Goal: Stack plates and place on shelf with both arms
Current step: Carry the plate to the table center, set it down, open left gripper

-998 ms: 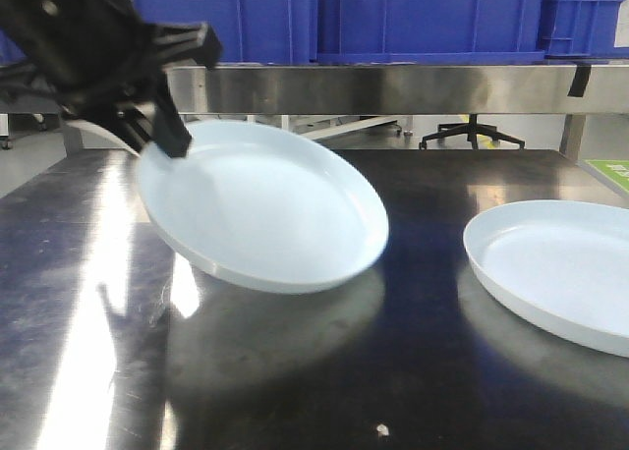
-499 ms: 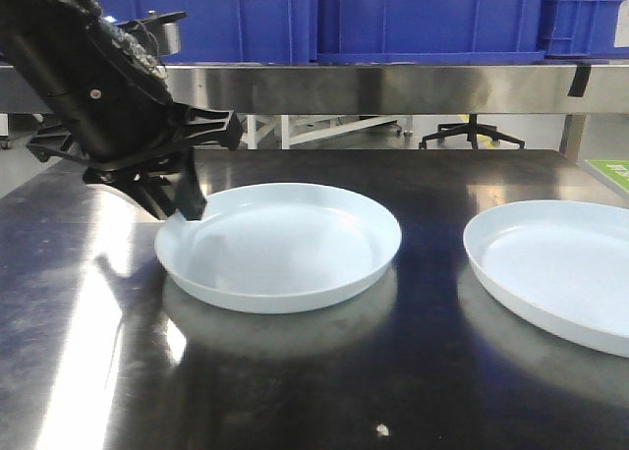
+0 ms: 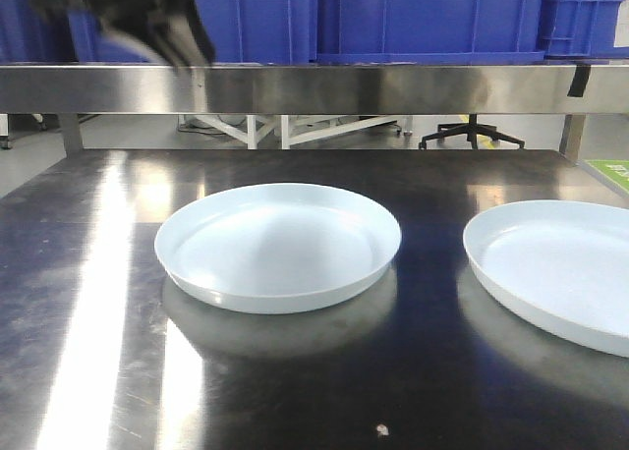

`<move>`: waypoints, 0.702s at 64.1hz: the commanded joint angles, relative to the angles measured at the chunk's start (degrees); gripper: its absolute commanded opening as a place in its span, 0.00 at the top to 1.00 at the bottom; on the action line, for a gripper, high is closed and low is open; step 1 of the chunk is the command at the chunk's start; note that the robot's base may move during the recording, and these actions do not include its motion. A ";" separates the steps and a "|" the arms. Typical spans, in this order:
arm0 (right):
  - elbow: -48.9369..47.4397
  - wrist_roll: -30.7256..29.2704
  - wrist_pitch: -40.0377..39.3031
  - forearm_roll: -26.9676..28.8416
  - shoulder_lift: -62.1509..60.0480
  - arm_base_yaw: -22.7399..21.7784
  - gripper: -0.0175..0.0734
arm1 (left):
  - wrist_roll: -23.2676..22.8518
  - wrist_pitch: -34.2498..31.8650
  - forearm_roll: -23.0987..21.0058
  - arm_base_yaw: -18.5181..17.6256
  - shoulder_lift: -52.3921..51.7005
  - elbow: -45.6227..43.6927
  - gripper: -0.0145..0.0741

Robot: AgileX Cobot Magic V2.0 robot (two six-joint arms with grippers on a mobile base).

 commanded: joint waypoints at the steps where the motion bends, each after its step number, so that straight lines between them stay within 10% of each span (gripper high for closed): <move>1: -2.15 -0.50 -3.04 -0.15 -0.56 -0.35 0.21 | 0.06 -2.41 0.82 2.68 -6.01 -2.21 0.74; 27: -2.15 -0.50 -2.88 -0.15 -0.56 -0.35 0.21 | 0.06 -7.07 5.63 19.78 -22.05 20.02 0.74; 45: -2.15 -0.50 -2.58 -0.15 -0.56 -0.35 0.21 | 0.06 -16.38 5.35 19.91 -34.27 37.50 0.74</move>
